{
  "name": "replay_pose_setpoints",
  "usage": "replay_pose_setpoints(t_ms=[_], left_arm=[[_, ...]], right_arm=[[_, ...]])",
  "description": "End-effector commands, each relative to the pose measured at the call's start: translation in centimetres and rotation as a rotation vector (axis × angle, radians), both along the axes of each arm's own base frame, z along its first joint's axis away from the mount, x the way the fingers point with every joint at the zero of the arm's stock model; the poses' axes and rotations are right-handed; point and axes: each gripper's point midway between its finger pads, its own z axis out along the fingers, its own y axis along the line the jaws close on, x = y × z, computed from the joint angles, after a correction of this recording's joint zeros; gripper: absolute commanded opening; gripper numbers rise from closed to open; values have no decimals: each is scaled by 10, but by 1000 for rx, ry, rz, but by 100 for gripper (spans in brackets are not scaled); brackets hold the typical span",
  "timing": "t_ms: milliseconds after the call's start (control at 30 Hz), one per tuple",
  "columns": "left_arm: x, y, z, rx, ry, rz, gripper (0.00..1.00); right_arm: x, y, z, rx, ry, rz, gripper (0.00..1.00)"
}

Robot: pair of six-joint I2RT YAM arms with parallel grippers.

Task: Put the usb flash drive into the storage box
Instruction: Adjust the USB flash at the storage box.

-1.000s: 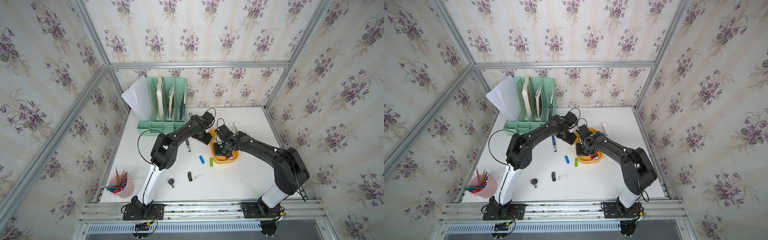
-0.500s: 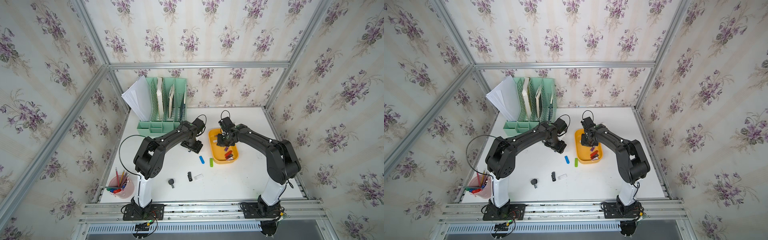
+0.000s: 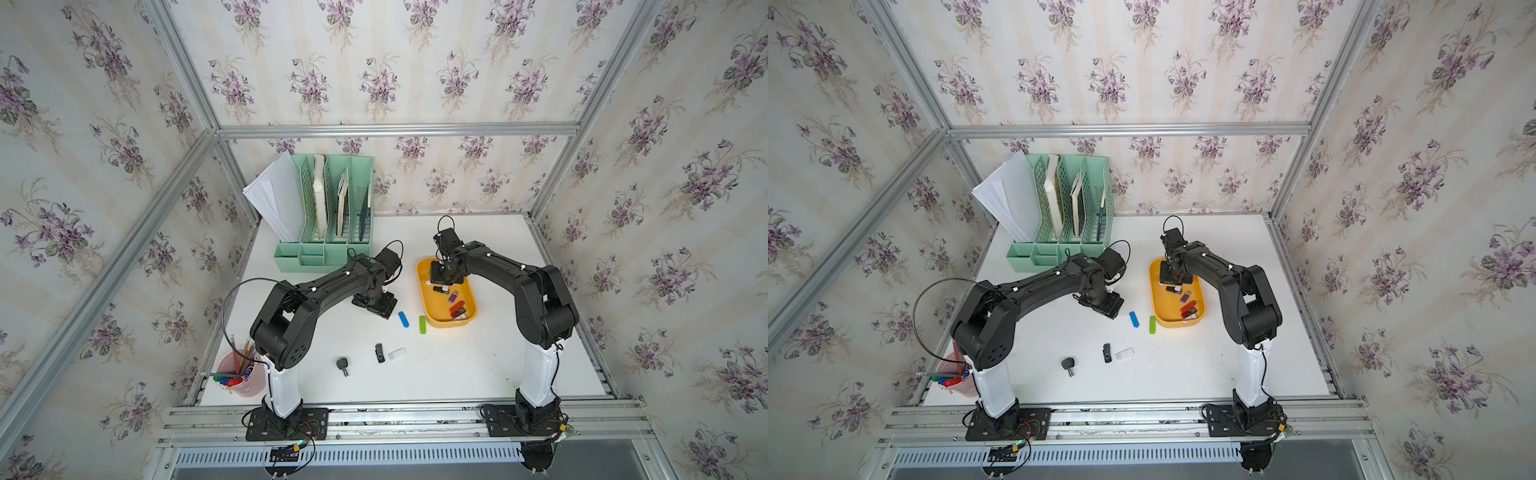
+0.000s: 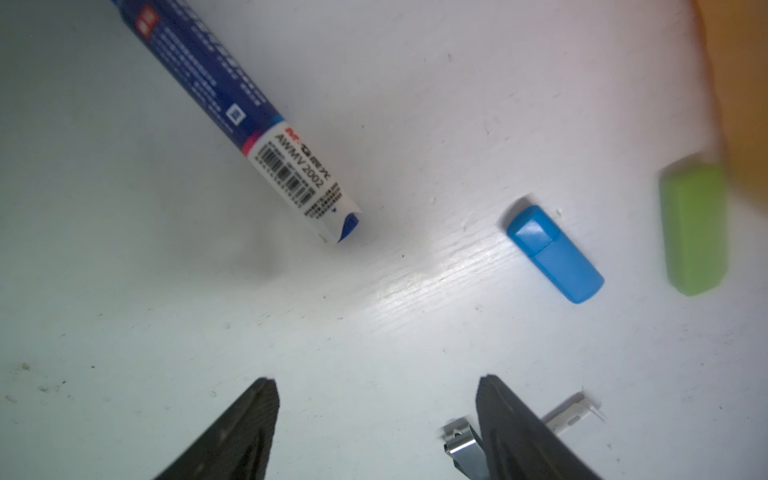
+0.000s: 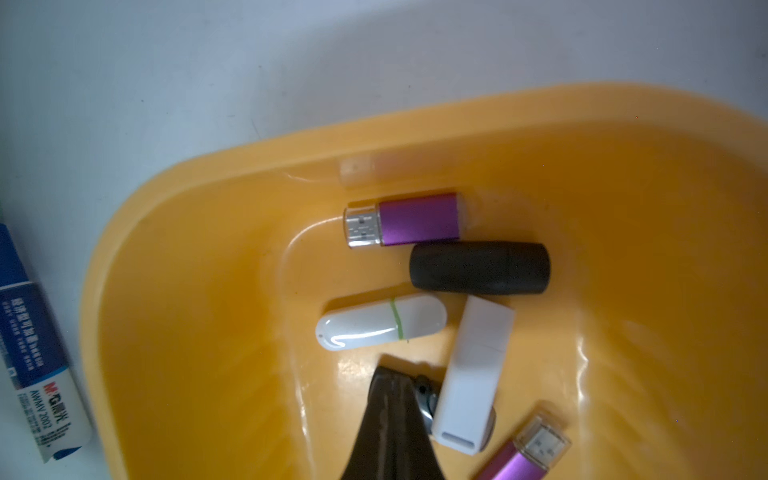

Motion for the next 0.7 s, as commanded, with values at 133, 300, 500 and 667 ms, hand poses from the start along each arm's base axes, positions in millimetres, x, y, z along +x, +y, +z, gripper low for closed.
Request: replay_pose_setpoints(t_ms=[133,300,500,667], left_arm=[[-4,2,-2,-7,0,19,80],[-5,3,-2,-8,-1,20,80],[-5,2,-1,-12,0,19,80],[-7,3,-2,-11,5,21,80]], right_arm=[[-4,-5,-10,-23,20,6,0],[-7,-13,-12,-49,23,-8,0],[-12,-30,-17,-88,33,-37,0],[-12,-41,-15,-84,27,-57,0]])
